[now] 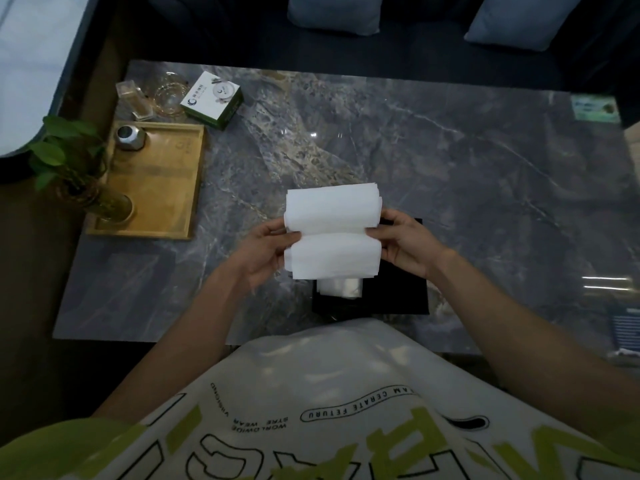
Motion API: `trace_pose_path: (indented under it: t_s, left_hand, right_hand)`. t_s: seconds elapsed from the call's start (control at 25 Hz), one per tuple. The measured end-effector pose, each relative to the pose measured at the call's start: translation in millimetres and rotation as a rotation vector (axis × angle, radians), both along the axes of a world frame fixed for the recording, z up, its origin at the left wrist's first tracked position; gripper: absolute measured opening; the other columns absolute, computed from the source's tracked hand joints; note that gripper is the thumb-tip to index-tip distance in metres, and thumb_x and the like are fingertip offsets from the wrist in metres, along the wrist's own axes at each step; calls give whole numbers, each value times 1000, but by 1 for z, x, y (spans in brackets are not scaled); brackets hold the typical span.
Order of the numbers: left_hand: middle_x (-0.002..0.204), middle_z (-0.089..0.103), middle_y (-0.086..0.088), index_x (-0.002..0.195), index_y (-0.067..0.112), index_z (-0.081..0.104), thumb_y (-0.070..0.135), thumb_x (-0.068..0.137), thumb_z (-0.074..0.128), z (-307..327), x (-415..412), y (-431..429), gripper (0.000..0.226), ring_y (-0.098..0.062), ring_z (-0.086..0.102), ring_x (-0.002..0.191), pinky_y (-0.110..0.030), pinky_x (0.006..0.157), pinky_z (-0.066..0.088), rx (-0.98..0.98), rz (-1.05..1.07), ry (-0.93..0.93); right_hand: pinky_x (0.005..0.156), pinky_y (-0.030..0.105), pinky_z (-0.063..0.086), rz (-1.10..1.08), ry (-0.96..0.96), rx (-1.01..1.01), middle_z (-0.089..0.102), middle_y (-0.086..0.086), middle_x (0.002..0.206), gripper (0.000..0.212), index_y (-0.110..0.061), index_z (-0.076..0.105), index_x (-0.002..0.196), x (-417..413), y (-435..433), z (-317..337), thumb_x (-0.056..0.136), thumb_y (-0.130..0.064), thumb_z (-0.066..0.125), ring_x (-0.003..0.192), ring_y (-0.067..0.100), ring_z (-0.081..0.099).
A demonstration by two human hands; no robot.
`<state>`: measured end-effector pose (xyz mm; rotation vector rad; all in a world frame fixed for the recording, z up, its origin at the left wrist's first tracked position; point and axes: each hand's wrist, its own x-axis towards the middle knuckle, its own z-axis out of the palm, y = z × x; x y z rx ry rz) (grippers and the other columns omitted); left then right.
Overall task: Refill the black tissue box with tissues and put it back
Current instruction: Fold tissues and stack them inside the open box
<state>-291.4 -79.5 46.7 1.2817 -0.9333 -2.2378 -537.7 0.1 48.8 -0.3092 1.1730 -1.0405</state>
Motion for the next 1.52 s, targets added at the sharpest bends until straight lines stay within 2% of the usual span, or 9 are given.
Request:
trace_pose_path:
  t_s: [0.2,0.36,0.48,0.6,0.72,0.88,1.12,1.36,1.52]
  left_hand:
    - [88,77,3,116,3,63,-9,93,47,9,-5,-6,31,-10,74,77,-26,66,61,-44,8,25]
    - [86,77,3,103,8,68,-10,93,46,13,-8,-11,31,-10,74,76,-25,68,61,-127,17,57]
    - [87,77,1,89,14,77,-7,94,47,18,-9,-16,37,-11,73,76,-26,67,61,-179,-1,79]
    - [82,77,1,81,15,78,-12,93,40,22,-10,-22,48,-9,73,72,-22,59,59,-204,-5,85]
    - [76,77,4,74,19,79,-9,94,42,28,-13,-25,51,-8,72,66,-21,55,57,-242,-21,107]
    - [72,76,2,72,17,79,-7,96,43,33,-15,-26,49,-10,71,61,-23,51,57,-265,-36,109]
    - [69,75,3,68,17,79,-10,95,40,34,-17,-23,54,-7,71,61,-21,54,57,-290,-32,78]
    - [84,78,2,80,18,81,-12,95,39,38,-19,-26,55,-10,73,79,-22,69,59,-312,-41,66]
    - [83,78,5,75,21,81,-14,95,37,45,-22,-31,60,-7,73,80,-18,69,57,-335,-46,68]
  right_hand:
    - [67,26,59,14,-26,-45,78,2,90,51,-19,81,85,-8,-6,8,89,17,45,82,14,75]
    - [62,26,59,5,-27,-68,77,2,80,58,-17,80,76,-12,-12,12,90,19,38,71,14,74]
    - [61,27,60,10,-44,-98,76,1,78,57,-17,80,79,-17,-16,17,89,20,37,68,13,73]
    - [64,31,60,72,-8,-140,75,-2,80,51,-21,80,88,-21,-18,23,87,15,44,69,13,70]
    - [64,34,61,60,28,-167,75,0,80,44,-21,80,89,-23,-18,27,89,10,49,70,14,67]
    - [65,34,61,62,27,-190,77,2,86,41,-19,80,90,-23,-18,32,93,7,49,76,15,74]
    - [64,31,61,33,51,-181,77,3,86,41,-15,80,88,-21,-16,36,95,7,46,74,15,74]
    - [65,29,61,37,84,-194,78,-1,84,48,-19,81,83,-20,-18,41,96,7,43,75,12,74]
    - [63,27,60,28,121,-184,78,0,82,47,-16,81,80,-24,-24,47,95,9,44,73,12,74]
